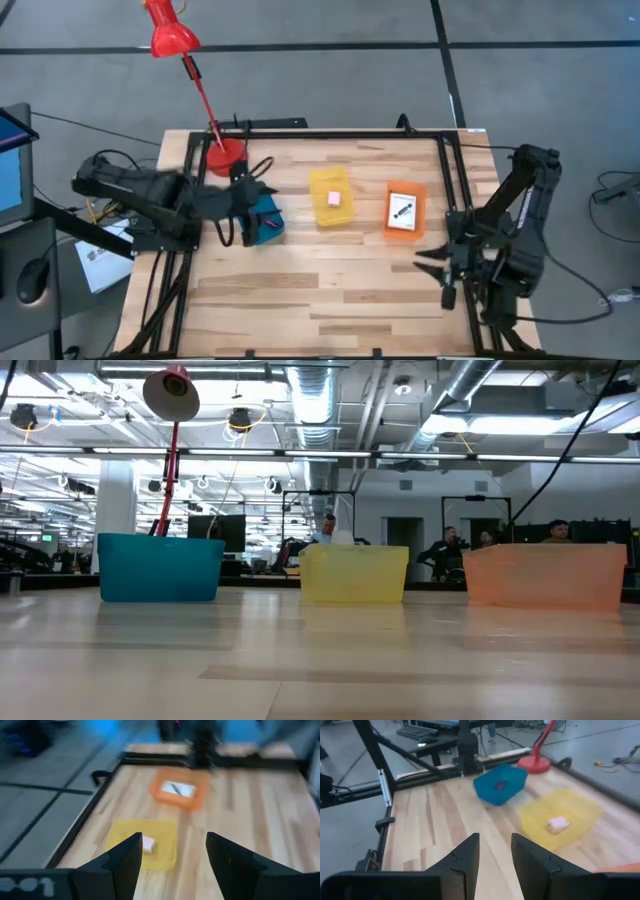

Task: Pick and place items into bin
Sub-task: Return to Home Position

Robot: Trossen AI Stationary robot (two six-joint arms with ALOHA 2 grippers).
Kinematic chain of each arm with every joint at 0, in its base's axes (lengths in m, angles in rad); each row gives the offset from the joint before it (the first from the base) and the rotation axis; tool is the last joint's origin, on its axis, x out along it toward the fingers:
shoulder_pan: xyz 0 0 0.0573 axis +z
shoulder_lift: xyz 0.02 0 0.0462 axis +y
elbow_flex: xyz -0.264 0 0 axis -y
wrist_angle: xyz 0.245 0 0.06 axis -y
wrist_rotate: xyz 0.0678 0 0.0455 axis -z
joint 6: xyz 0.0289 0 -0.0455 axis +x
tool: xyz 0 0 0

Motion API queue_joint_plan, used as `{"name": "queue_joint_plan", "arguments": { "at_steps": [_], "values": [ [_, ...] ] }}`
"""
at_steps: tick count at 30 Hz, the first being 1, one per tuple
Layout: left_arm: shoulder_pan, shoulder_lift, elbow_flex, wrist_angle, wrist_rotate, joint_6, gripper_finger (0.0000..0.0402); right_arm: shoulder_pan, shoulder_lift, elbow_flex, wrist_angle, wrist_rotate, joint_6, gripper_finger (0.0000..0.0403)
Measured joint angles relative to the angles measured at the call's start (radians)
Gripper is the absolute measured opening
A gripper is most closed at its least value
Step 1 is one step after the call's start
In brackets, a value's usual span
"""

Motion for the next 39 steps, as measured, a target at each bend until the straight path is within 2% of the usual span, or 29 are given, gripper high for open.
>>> {"name": "queue_joint_plan", "arguments": {
  "at_steps": [2,5,7,9,12,16,20,23,26,28,31,36,39],
  "values": [
    [-0.021,-0.079,-0.199,0.165,-0.061,-0.06,0.021,-0.009,-0.004,-0.085,0.143,-0.003,-0.063,0.0107],
    [-0.037,-0.169,-0.447,0.315,-0.033,-0.142,0.021,-0.044,-0.008,-0.156,0.287,0.0,-0.14,0.0107],
    [-0.043,-0.218,-0.571,0.394,-0.014,-0.232,0.021,-0.078,-0.032,-0.165,0.306,0.004,-0.19,0.0107],
    [-0.045,-0.272,-0.644,0.474,-0.022,-0.255,0.021,-0.123,-0.072,-0.165,0.307,0.004,-0.272,0.0107],
    [-0.043,-0.375,-0.678,0.499,-0.068,-0.202,0.021,-0.198,-0.173,-0.165,0.308,-0.016,-0.427,0.0107],
    [-0.035,-0.545,-0.638,0.45,-0.108,-0.071,0.021,-0.256,-0.346,-0.165,0.334,-0.062,-0.636,0.0107],
    [-0.035,-0.724,-0.621,0.402,-0.026,0.027,0.021,-0.256,-0.494,-0.169,0.422,-0.089,-0.826,0.0107],
    [-0.035,-0.817,-0.709,0.435,0.029,0.058,0.021,-0.257,-0.567,-0.253,0.558,-0.042,-0.984,0.0107],
    [-0.035,-0.852,-0.878,0.589,0.026,0.056,0.021,-0.289,-0.603,-0.424,0.764,-0.03,-1.06,0.0107],
    [-0.035,-0.862,-0.972,0.676,0.03,0.031,0.021,-0.32,-0.601,-0.54,0.934,-0.073,-1.09,0.0107],
    [-0.035,-0.879,-1.023,0.711,0.047,0.004,0.021,-0.358,-0.614,-0.642,1.135,-0.183,-1.203,0.0107],
    [-0.035,-0.922,-1.013,0.737,-0.002,0.053,0.021,-0.391,-0.781,-0.618,1.185,-0.237,-1.471,0.0107],
    [-0.035,-0.949,-1.012,0.708,-0.002,0.061,0.021,-0.406,-0.902,-0.632,1.172,-0.325,-1.515,0.0107]
  ]
}}
